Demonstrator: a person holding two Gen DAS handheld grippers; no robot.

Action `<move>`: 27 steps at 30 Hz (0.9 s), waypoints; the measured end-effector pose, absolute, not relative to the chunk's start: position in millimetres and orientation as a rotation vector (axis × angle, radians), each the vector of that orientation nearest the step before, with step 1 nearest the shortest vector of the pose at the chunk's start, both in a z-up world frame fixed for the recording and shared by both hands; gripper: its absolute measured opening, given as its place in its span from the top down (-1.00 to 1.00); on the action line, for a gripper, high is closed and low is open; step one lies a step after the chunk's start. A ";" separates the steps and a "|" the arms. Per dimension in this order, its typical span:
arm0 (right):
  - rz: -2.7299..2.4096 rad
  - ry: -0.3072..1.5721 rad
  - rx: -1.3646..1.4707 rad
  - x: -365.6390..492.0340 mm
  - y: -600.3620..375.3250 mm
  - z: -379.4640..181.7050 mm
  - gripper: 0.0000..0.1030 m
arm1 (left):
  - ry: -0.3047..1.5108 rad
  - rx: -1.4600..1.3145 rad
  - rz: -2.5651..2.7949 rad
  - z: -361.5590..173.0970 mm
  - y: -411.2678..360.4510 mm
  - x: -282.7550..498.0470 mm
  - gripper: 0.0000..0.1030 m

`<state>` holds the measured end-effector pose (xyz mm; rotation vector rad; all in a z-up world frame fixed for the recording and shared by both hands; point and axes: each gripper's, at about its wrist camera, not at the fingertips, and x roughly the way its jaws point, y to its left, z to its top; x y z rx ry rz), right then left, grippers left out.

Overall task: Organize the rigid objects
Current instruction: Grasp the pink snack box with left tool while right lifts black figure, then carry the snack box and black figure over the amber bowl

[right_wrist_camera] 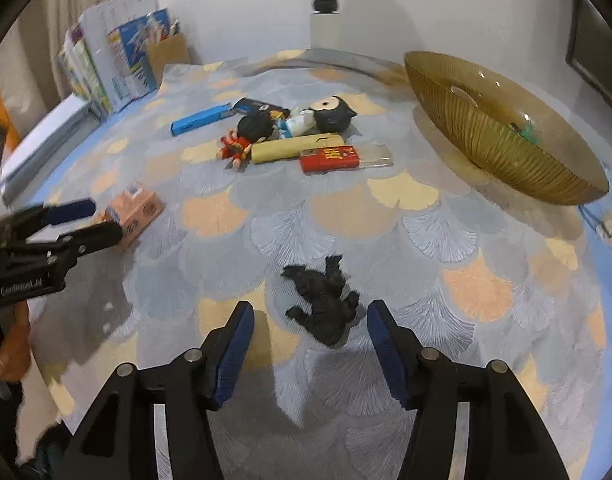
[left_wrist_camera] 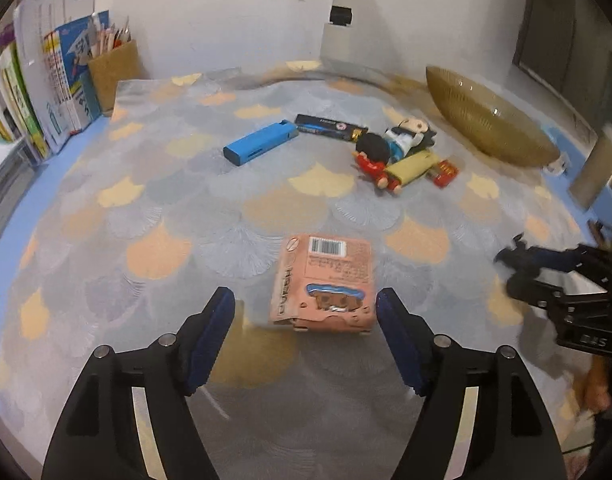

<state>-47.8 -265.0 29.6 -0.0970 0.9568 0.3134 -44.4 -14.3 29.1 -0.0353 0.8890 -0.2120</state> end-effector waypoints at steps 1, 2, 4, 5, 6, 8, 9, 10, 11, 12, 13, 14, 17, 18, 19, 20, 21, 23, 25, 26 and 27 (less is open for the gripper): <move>0.312 0.961 -0.085 -44.5 -266.3 30.1 -0.11 | 0.891 -0.044 -0.228 29.7 -15.0 -45.1 -0.39; 0.304 0.963 -0.087 -41.6 -265.7 30.2 -0.11 | 0.893 -0.043 -0.237 29.6 -16.7 -45.5 -0.39; 0.272 0.960 -0.120 -40.0 -261.3 29.0 -0.11 | 0.890 -0.021 -0.221 27.7 -20.5 -46.1 -0.39; 0.251 0.955 -0.146 -40.2 -257.6 28.0 -0.11 | 0.894 -0.015 -0.211 25.8 -21.9 -44.9 -0.39; 0.237 0.946 -0.156 -41.2 -255.9 27.7 -0.10 | 0.902 -0.013 -0.202 23.3 -23.4 -42.7 -0.39; 0.209 0.938 -0.141 -41.3 -254.8 28.1 0.06 | 0.921 -0.023 -0.193 19.1 -28.2 -38.8 -0.14; 0.198 0.933 -0.139 -41.2 -254.1 28.9 0.37 | 0.921 -0.009 -0.177 18.5 -31.4 -37.4 0.03; 0.195 0.931 -0.141 -41.0 -252.4 29.8 0.36 | 0.915 0.009 -0.166 18.8 -33.6 -37.2 0.22; 0.191 0.928 -0.143 -41.5 -251.4 30.5 0.36 | 0.913 0.013 -0.166 19.2 -34.0 -37.2 0.23; 0.194 0.925 -0.142 -42.7 -251.6 31.1 0.36 | 0.908 0.002 -0.179 20.7 -33.1 -37.0 0.24; 0.206 0.917 -0.131 -44.7 -252.7 33.4 0.36 | 0.893 -0.017 -0.201 25.0 -30.9 -37.9 0.26; 0.214 0.912 -0.119 -46.0 -255.1 36.0 0.36 | 0.878 -0.030 -0.223 30.3 -29.8 -38.4 0.27; 0.229 0.863 -0.072 -50.6 -268.0 61.5 0.36 | 0.800 -0.025 -0.277 60.4 -33.4 -38.4 0.28; 0.225 0.839 -0.062 -51.5 -273.4 72.8 0.36 | 0.767 -0.012 -0.292 73.4 -37.5 -36.9 0.28; 0.211 0.808 -0.058 -52.2 -279.4 86.2 0.36 | 0.723 0.007 -0.314 91.0 -44.0 -33.9 0.28; 0.187 0.768 -0.057 -52.0 -287.6 102.5 0.36 | 0.693 0.024 -0.328 103.8 -50.2 -31.0 0.28; 0.169 0.738 -0.056 -51.2 -294.4 115.2 0.36 | 0.664 0.043 -0.342 116.7 -56.5 -27.3 0.28; 0.125 0.676 -0.050 -49.2 -311.6 142.0 0.36 | 0.614 0.051 -0.392 142.8 -69.4 -16.1 0.28; 0.074 0.632 -0.052 -46.6 -327.4 160.6 0.36 | 0.586 0.045 -0.432 162.7 -81.8 -4.5 0.28; 0.043 0.614 -0.051 -44.0 -336.7 168.6 0.36 | 0.568 0.053 -0.442 171.5 -89.8 1.3 0.28; 0.019 0.602 -0.043 -40.6 -345.8 174.7 0.36 | 0.550 0.062 -0.451 178.5 -98.0 6.6 0.28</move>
